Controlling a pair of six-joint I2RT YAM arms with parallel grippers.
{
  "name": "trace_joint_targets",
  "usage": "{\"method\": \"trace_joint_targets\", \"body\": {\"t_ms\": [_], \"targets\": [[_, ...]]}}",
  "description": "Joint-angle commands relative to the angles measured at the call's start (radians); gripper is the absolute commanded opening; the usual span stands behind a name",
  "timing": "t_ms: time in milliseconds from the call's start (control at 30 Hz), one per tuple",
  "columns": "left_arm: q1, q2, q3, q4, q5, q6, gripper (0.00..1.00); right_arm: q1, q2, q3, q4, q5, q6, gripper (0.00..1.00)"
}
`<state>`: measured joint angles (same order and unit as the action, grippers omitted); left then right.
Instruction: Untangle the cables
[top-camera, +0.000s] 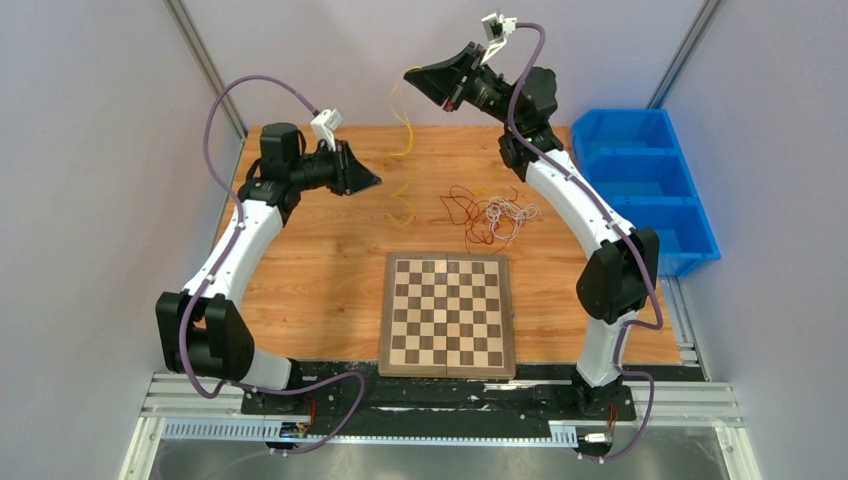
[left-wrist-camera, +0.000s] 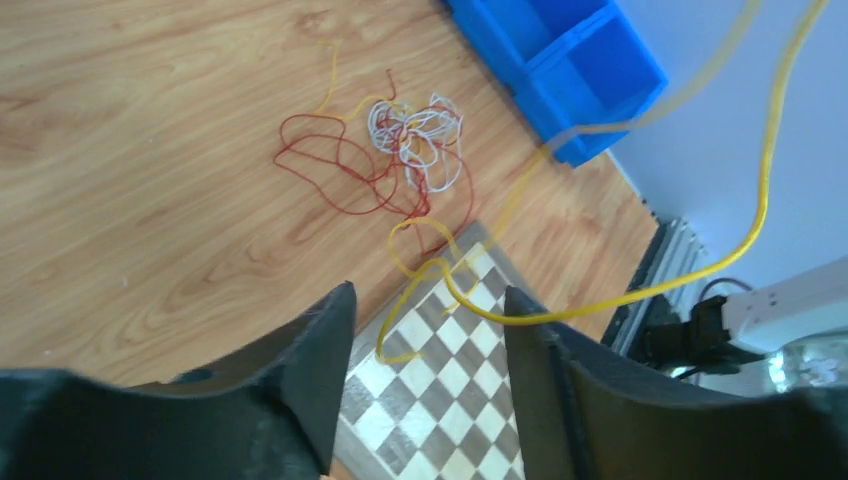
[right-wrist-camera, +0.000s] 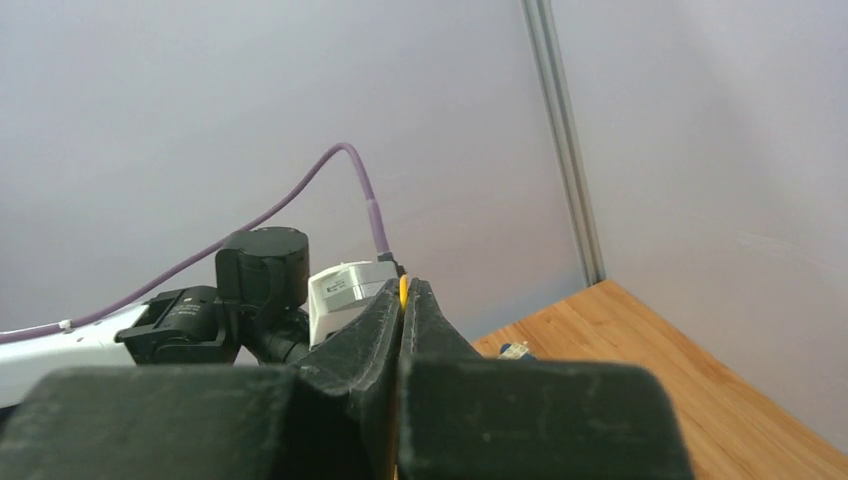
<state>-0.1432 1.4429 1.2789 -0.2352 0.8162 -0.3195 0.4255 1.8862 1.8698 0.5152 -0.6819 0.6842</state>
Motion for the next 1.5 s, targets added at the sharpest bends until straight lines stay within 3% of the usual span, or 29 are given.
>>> {"method": "trace_joint_targets", "body": {"t_ms": [0,67,167,433,833,1167,1467], "targets": [[0.014,-0.003,0.046,0.053,0.011,-0.007,0.79,-0.056,-0.085,0.006,0.005,0.010,-0.001,0.00],[0.050,-0.042,0.005,0.136,0.008,-0.048,0.92,-0.105,-0.103,-0.007,-0.025,0.005,-0.035,0.00],[0.105,-0.084,-0.027,0.225,0.015,-0.094,0.99,-0.185,-0.135,-0.038,-0.064,0.000,-0.095,0.00],[0.177,-0.093,-0.018,0.193,0.036,-0.074,1.00,-0.433,-0.043,0.067,-0.066,-0.087,-0.167,0.00],[0.178,-0.045,-0.010,0.145,0.092,-0.075,1.00,-0.700,0.338,0.513,-0.065,-0.131,-0.285,0.00],[0.177,0.009,0.037,-0.010,0.091,0.029,1.00,-0.824,0.466,0.540,-0.014,-0.112,-0.438,0.00],[0.176,0.063,0.088,-0.071,0.068,0.085,1.00,-0.916,0.474,0.446,-0.049,-0.117,-0.521,0.00]]}}
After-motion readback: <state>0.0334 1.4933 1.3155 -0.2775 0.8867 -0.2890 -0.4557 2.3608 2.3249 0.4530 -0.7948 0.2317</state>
